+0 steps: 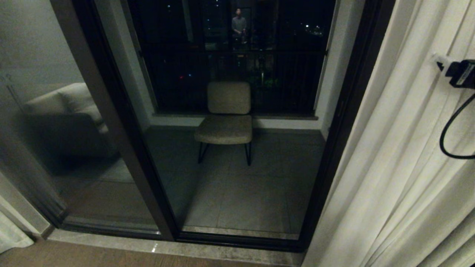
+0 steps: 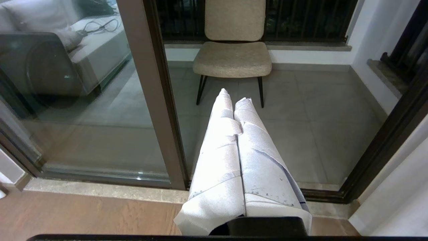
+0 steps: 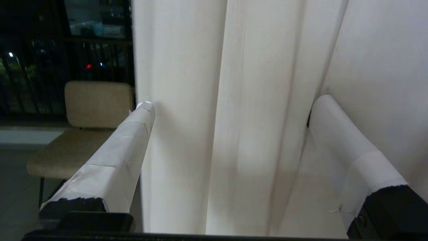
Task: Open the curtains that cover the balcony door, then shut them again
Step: Close the inner curtains on both sides
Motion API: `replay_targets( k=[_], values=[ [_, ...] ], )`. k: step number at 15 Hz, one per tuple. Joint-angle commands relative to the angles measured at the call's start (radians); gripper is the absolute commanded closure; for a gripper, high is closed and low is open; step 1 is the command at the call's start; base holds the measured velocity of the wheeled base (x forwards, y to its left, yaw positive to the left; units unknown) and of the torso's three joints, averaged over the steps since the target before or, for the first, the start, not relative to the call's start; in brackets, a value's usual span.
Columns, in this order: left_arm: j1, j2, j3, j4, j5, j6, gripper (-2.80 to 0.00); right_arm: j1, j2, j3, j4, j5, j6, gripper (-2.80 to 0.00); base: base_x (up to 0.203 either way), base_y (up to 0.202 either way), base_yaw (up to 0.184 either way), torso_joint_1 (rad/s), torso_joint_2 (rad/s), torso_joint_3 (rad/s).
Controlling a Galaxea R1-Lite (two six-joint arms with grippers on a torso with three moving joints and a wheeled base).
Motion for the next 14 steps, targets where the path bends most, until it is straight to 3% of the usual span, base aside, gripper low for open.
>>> replay_targets(
  k=[1,3,4,14],
  values=[
    [0.000,0.000,0.000,0.000,0.000,0.000,0.00,0.000,0.085,-0.054,-0.020,0.002,0.005,-2.80,0.000,0.000,0.000,0.000,0.00,0.000],
    [0.000,0.000,0.000,0.000,0.001,0.000,0.00,-0.001,0.108,-0.077,-0.026,0.004,0.007,-2.80,0.000,0.000,0.000,0.000,0.00,0.000],
    [0.000,0.000,0.000,0.000,0.000,0.000,0.00,0.000,0.117,-0.089,-0.028,0.004,0.007,0.00,0.000,0.000,0.000,0.000,0.00,0.000],
    [0.000,0.000,0.000,0.000,0.000,0.000,0.00,0.041,0.124,-0.109,-0.030,0.004,0.061,0.00,0.000,0.000,0.000,0.000,0.00,0.000]
  ],
)
